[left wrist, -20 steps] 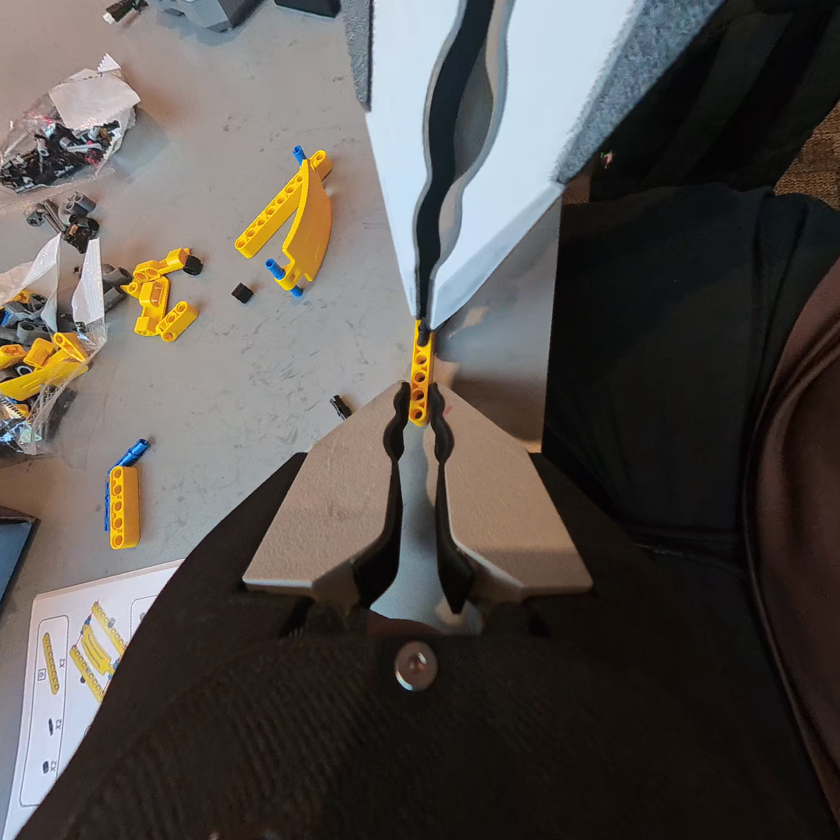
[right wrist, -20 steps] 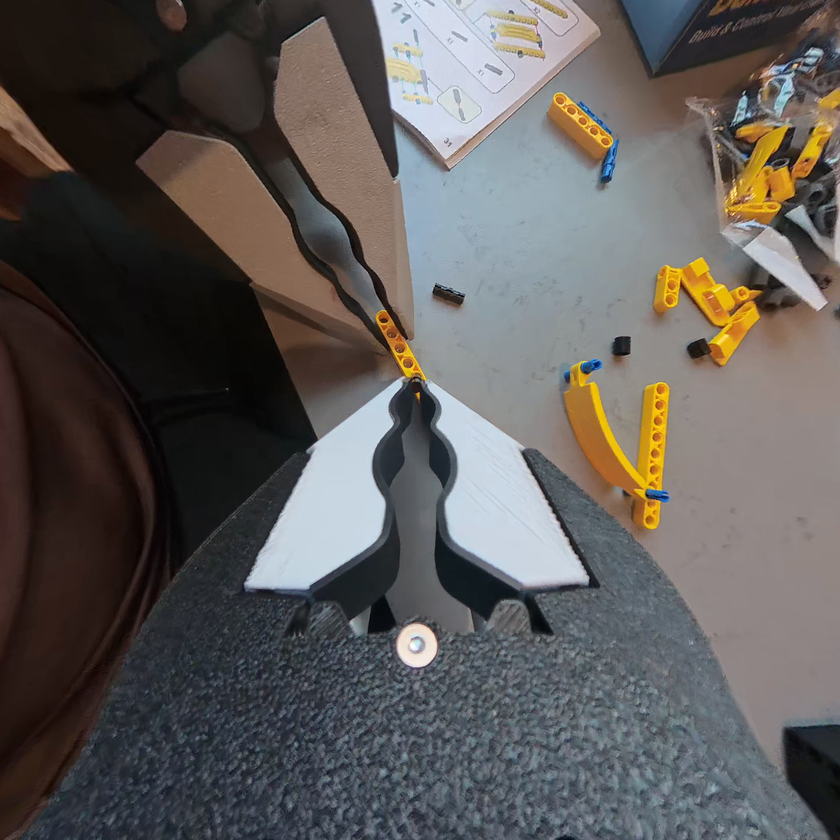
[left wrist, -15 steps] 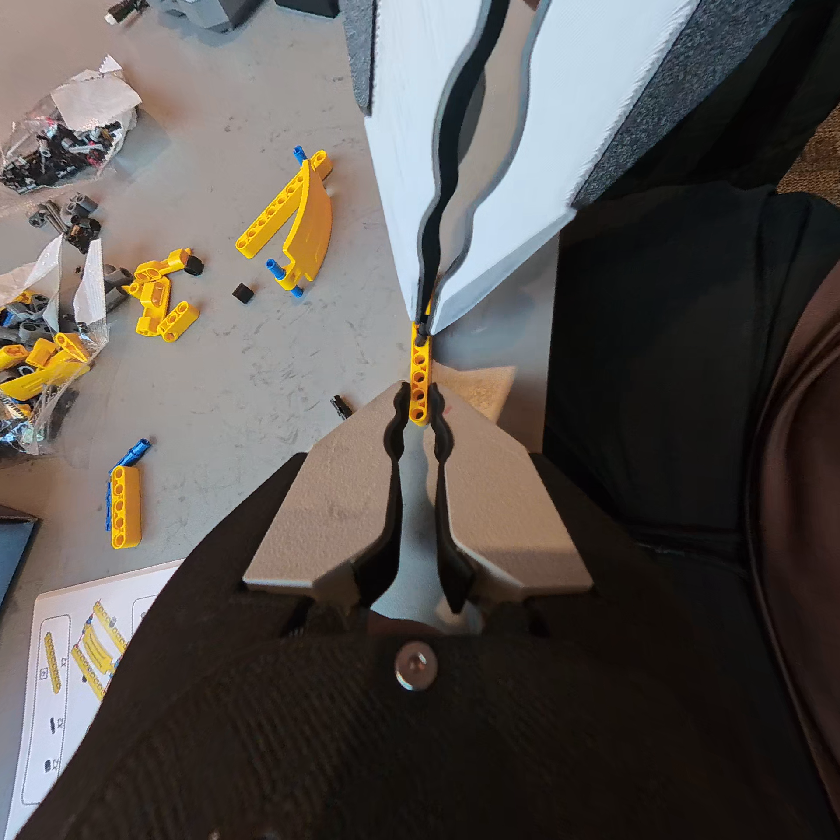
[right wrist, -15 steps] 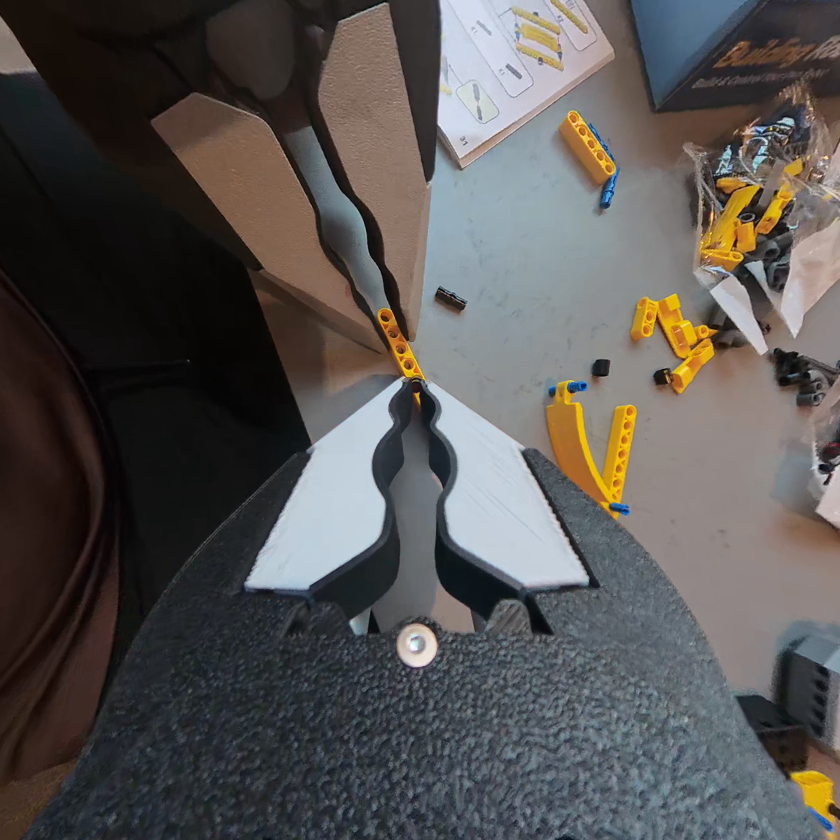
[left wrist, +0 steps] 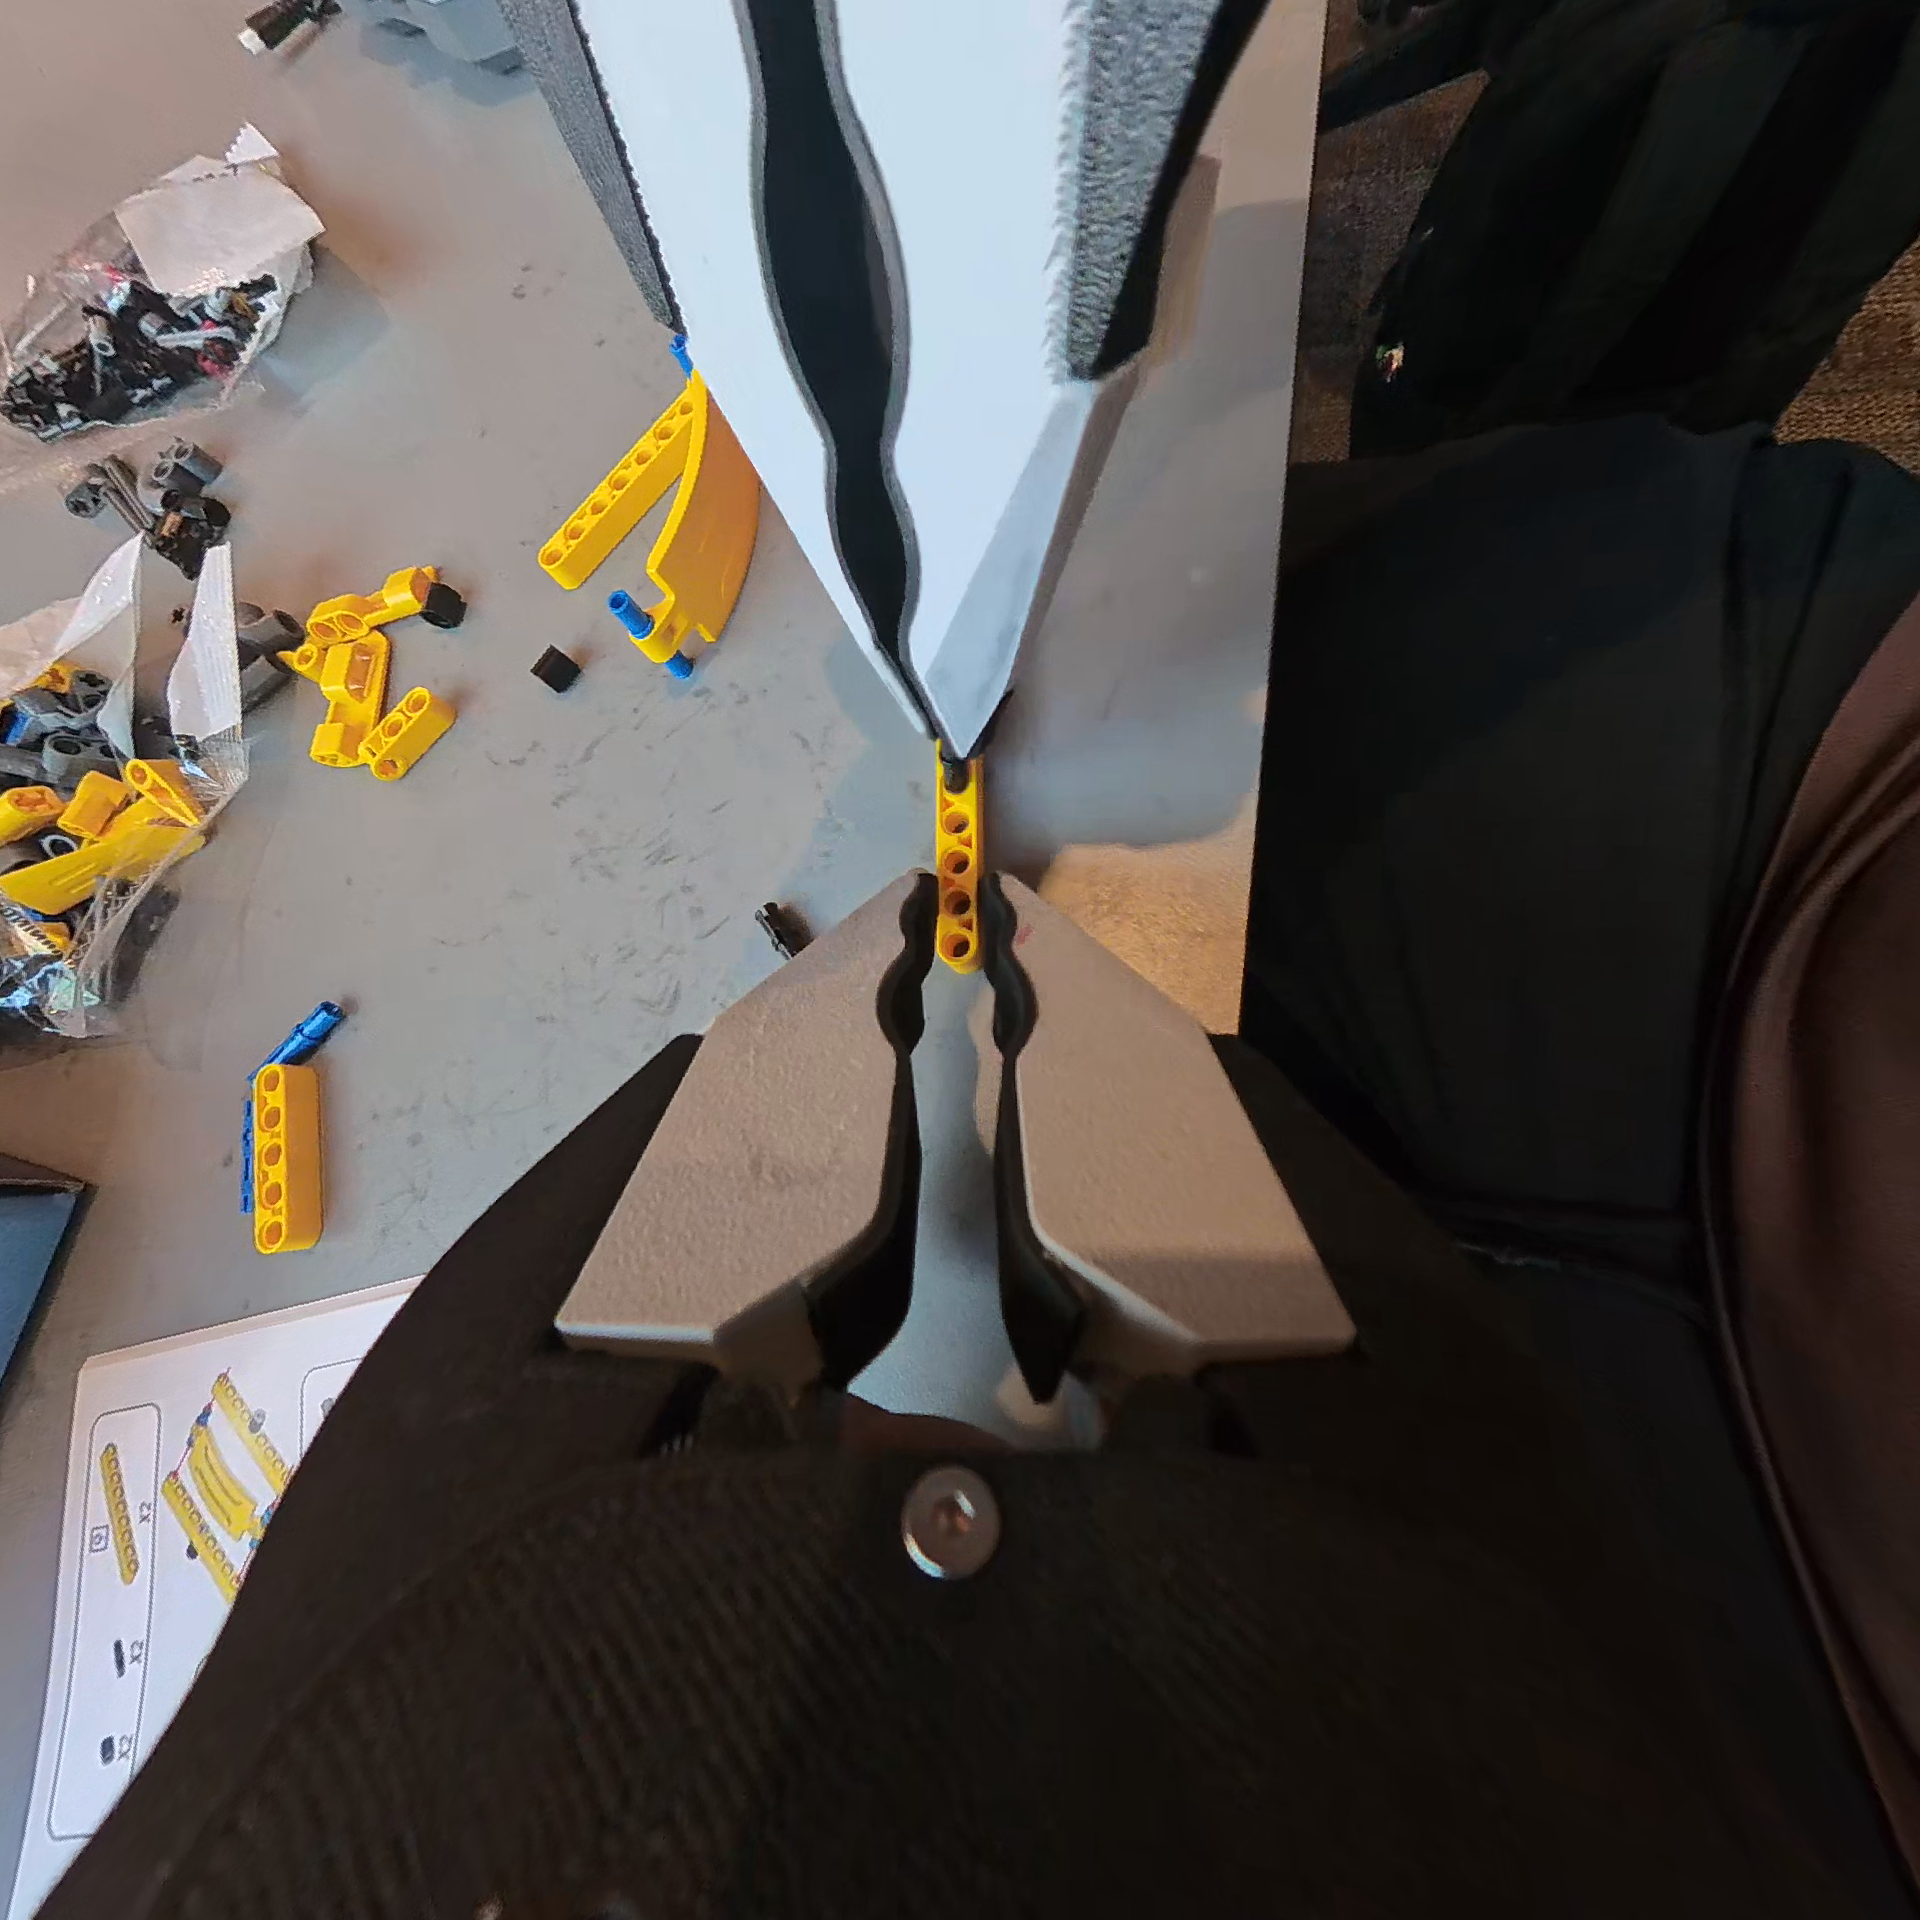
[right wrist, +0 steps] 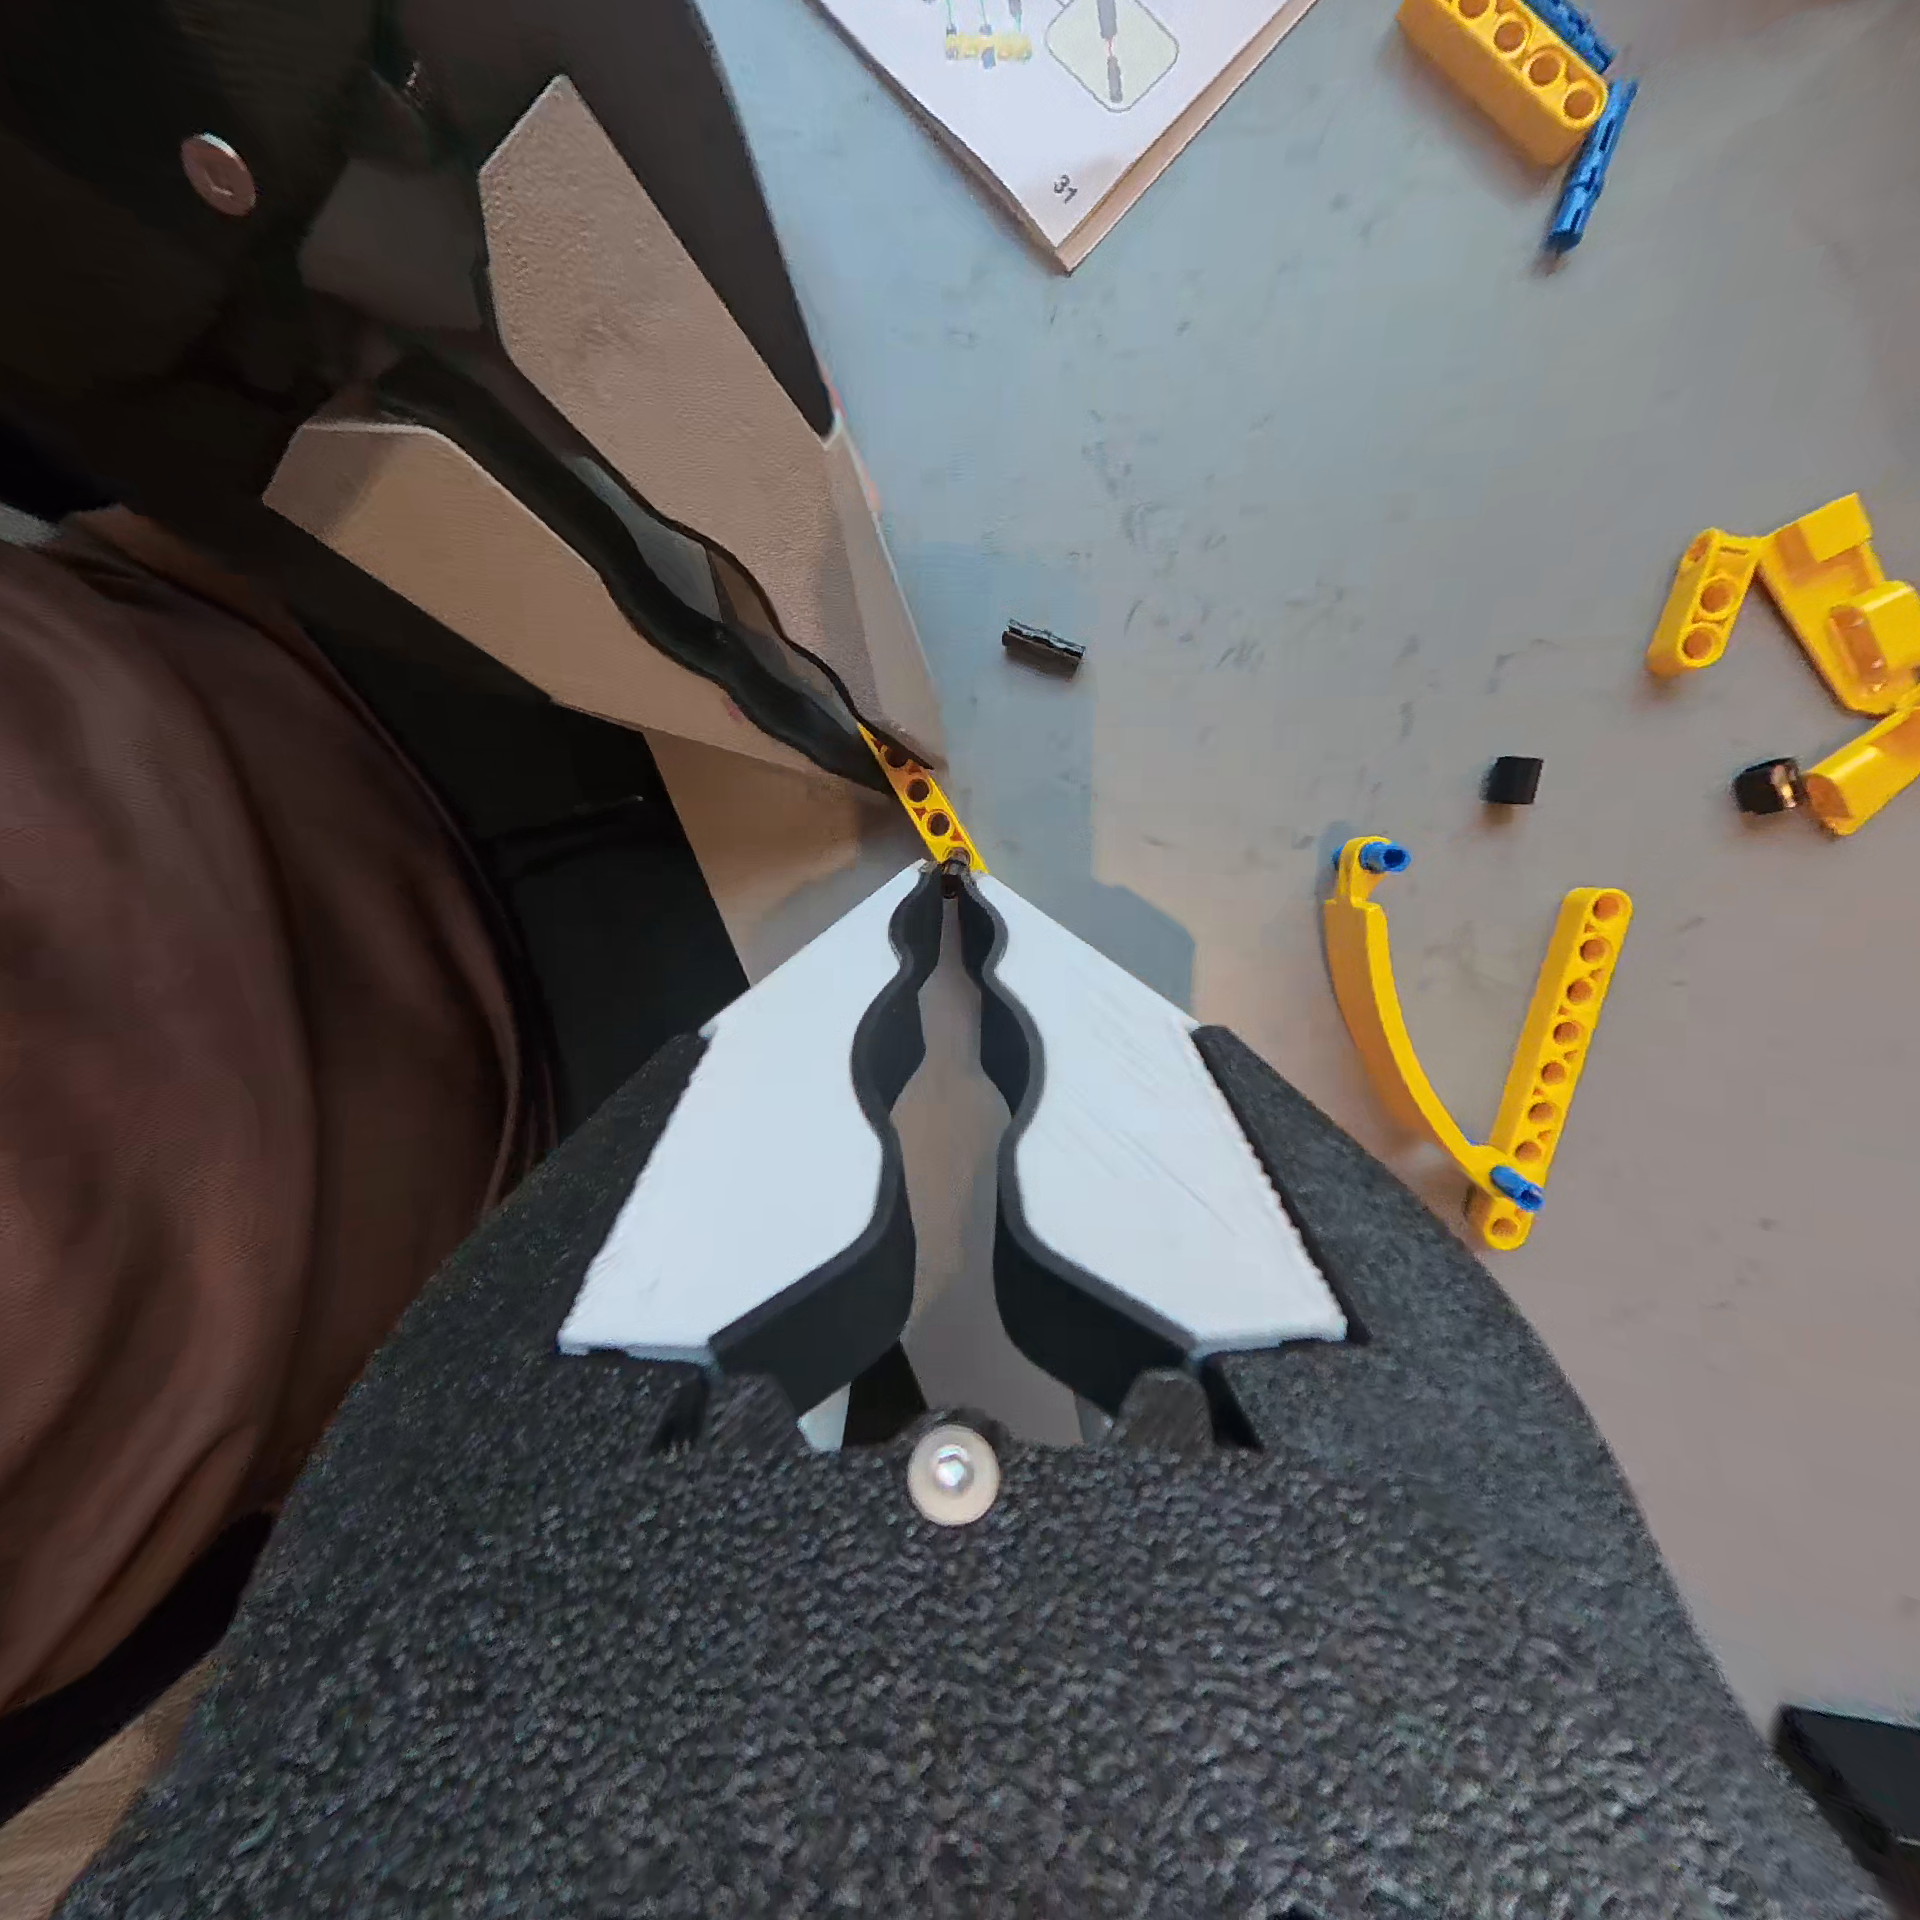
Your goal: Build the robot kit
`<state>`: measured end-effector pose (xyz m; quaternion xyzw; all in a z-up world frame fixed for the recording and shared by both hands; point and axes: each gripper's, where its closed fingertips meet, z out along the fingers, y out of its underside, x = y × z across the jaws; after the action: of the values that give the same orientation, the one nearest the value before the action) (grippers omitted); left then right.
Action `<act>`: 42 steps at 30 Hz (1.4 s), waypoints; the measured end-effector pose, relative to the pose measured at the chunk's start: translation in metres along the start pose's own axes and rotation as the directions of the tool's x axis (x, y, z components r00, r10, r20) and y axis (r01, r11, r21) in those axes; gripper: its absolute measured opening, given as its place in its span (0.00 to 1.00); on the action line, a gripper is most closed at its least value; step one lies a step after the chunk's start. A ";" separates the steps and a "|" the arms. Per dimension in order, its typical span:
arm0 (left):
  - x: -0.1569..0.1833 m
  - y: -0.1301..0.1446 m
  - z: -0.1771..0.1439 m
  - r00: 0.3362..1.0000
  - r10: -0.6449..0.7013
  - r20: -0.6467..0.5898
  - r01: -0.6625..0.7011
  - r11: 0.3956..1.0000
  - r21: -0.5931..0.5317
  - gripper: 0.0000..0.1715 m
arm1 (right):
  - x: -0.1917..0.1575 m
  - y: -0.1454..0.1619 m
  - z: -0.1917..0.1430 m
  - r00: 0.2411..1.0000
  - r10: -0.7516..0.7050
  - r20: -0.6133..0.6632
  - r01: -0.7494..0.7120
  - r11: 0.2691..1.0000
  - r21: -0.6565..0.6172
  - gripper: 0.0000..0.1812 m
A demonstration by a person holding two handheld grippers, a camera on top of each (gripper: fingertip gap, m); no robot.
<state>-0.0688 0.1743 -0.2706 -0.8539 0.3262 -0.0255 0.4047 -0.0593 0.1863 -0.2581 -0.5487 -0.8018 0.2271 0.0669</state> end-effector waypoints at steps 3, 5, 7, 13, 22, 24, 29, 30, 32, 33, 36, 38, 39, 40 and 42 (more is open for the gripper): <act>0.000 0.000 0.000 1.000 -0.003 0.000 0.003 1.000 -0.001 0.03 | 0.002 -0.001 0.000 0.998 0.041 0.042 -0.042 0.999 0.018 0.01; -0.001 0.000 0.000 1.000 -0.006 0.003 0.006 1.000 -0.002 0.03 | 0.004 -0.003 0.000 0.999 0.031 0.035 -0.032 0.999 0.018 0.01; -0.001 0.000 0.000 1.000 -0.004 0.005 0.004 1.000 -0.002 0.03 | 0.004 -0.003 0.001 1.000 0.007 0.023 -0.007 1.000 0.005 0.01; -0.001 0.000 0.000 1.000 -0.010 0.000 0.010 1.000 -0.002 0.03 | 0.002 -0.002 0.000 0.999 -0.028 0.036 0.030 0.998 -0.057 0.01; -0.001 0.000 0.000 1.000 -0.013 0.002 0.013 1.000 -0.002 0.03 | 0.002 -0.005 0.000 0.995 -0.096 0.006 0.095 0.987 -0.132 0.01; -0.001 0.000 0.000 1.000 -0.013 0.002 0.013 1.000 -0.002 0.03 | 0.003 -0.005 0.000 0.995 -0.104 -0.002 0.103 0.984 -0.144 0.01; -0.002 0.000 0.000 1.000 -0.014 0.001 0.014 1.000 -0.002 0.03 | 0.003 -0.005 0.000 0.995 -0.099 -0.003 0.098 0.982 -0.162 0.01; -0.002 0.000 0.000 1.000 -0.013 0.002 0.013 1.000 -0.002 0.03 | 0.003 -0.005 0.000 0.995 -0.102 -0.006 0.099 0.980 -0.170 0.01; -0.002 0.000 0.000 1.000 -0.013 0.002 0.013 1.000 -0.002 0.03 | 0.003 -0.005 0.001 0.995 -0.098 -0.006 0.096 0.979 -0.182 0.01; -0.002 0.000 0.000 1.000 -0.012 0.003 0.012 1.000 -0.002 0.03 | 0.003 -0.006 0.001 0.995 -0.096 -0.005 0.093 0.979 -0.182 0.01; -0.002 0.000 0.000 1.000 -0.010 0.005 0.010 1.000 -0.002 0.03 | 0.003 -0.008 0.004 0.997 -0.075 -0.006 0.073 0.983 -0.166 0.01; -0.001 0.000 0.000 1.000 -0.008 0.005 0.008 1.000 -0.002 0.03 | 0.003 -0.008 0.004 0.998 -0.065 0.001 0.064 0.986 -0.155 0.01; -0.002 0.000 0.000 1.000 -0.008 0.006 0.008 1.000 -0.002 0.03 | 0.002 -0.008 0.004 0.998 -0.060 0.004 0.060 0.987 -0.147 0.01; -0.001 0.000 0.000 1.000 -0.008 0.006 0.008 1.000 -0.001 0.03 | 0.002 -0.009 0.004 0.998 -0.057 0.007 0.058 0.989 -0.136 0.01; -0.002 0.000 0.000 1.000 -0.012 0.003 0.012 1.000 -0.002 0.03 | 0.002 -0.009 0.004 0.998 -0.064 0.007 0.064 0.992 -0.109 0.01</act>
<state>-0.0700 0.1753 -0.2707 -0.8561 0.3207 -0.0264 0.4044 -0.0692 0.1848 -0.2580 -0.5251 -0.8303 0.1819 0.0425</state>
